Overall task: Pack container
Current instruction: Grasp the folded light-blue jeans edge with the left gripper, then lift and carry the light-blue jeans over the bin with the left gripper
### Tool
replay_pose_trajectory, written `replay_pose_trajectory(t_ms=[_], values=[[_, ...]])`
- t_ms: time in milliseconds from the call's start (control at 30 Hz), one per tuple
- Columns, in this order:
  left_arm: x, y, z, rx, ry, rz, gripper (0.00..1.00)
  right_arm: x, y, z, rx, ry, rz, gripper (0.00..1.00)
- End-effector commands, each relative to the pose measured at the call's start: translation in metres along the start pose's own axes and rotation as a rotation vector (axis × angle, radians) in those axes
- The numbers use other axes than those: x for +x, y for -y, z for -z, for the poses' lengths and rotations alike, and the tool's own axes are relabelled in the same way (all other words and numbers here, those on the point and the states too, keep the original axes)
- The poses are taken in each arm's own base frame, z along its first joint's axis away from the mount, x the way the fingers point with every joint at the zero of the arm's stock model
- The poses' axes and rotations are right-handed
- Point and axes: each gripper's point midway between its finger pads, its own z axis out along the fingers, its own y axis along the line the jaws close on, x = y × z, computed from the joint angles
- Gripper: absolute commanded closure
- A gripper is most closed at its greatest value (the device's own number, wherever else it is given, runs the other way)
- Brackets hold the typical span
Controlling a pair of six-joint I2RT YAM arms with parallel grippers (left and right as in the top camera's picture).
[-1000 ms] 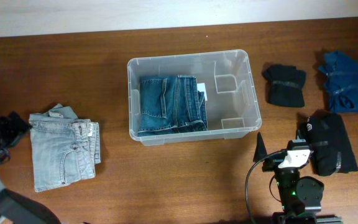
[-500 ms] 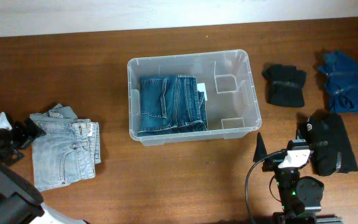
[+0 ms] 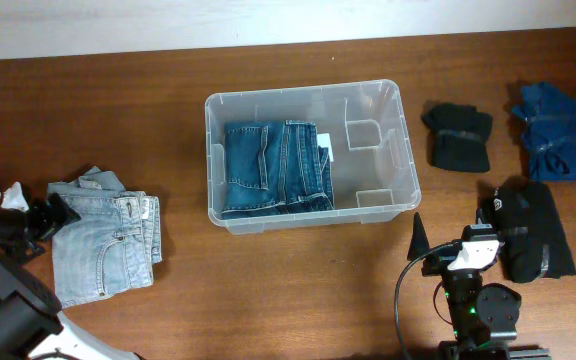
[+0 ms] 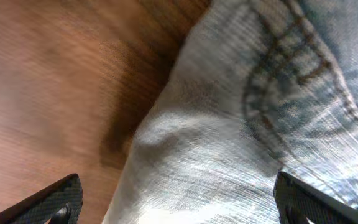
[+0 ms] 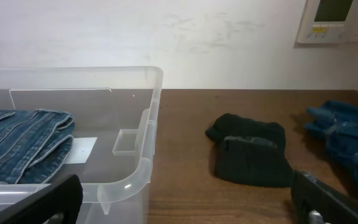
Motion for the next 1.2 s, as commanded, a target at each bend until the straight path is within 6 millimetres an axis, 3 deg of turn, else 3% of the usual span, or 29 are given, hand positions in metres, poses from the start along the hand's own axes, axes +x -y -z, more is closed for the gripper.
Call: replay_pose_trajectory(t_ms=[0, 200, 400, 500, 600, 667, 800, 833, 1000, 1167], values=[[0.005, 0.006, -0.013, 0.074, -0.024, -0.065, 0.02, 0.002, 0.002, 0.0, 0.008, -0.003, 0.003, 0.02], [0.004, 0.01, -0.021, 0.105, -0.021, -0.111, 0.02, 0.002, 0.002, 0.0, 0.008, -0.003, 0.003, 0.02], [0.014, 0.008, -0.041, 0.132, -0.074, -0.104, 0.02, 0.002, 0.002, 0.0, 0.008, -0.003, 0.003, 0.02], [0.016, 0.019, -0.044, 0.201, -0.081, -0.093, 0.05, 0.002, 0.002, 0.0, 0.008, -0.003, 0.003, 0.02], [0.017, 0.039, -0.039, 0.317, -0.078, -0.078, 0.26, 0.002, 0.002, 0.0, 0.008, -0.003, 0.003, 0.02], [0.022, 0.052, -0.033, 0.395, -0.093, -0.058, 0.52, 0.002, 0.002, 0.0, 0.008, -0.003, 0.003, 0.02], [0.033, 0.058, -0.029, 0.43, -0.142, -0.03, 0.82, 0.002, 0.002, 0.0, 0.008, -0.003, 0.003, 0.02], [0.035, 0.059, -0.029, 0.434, -0.151, -0.025, 0.96, 0.002, 0.002, 0.0, 0.008, -0.003, 0.003, 0.02], [0.026, 0.074, -0.022, 0.53, -0.108, -0.02, 0.99, 0.002, 0.002, 0.0, 0.008, -0.003, 0.003, 0.02], [0.005, 0.1, -0.001, 0.677, -0.033, -0.044, 0.99, 0.002, 0.002, 0.0, 0.008, -0.003, 0.003, 0.02]])
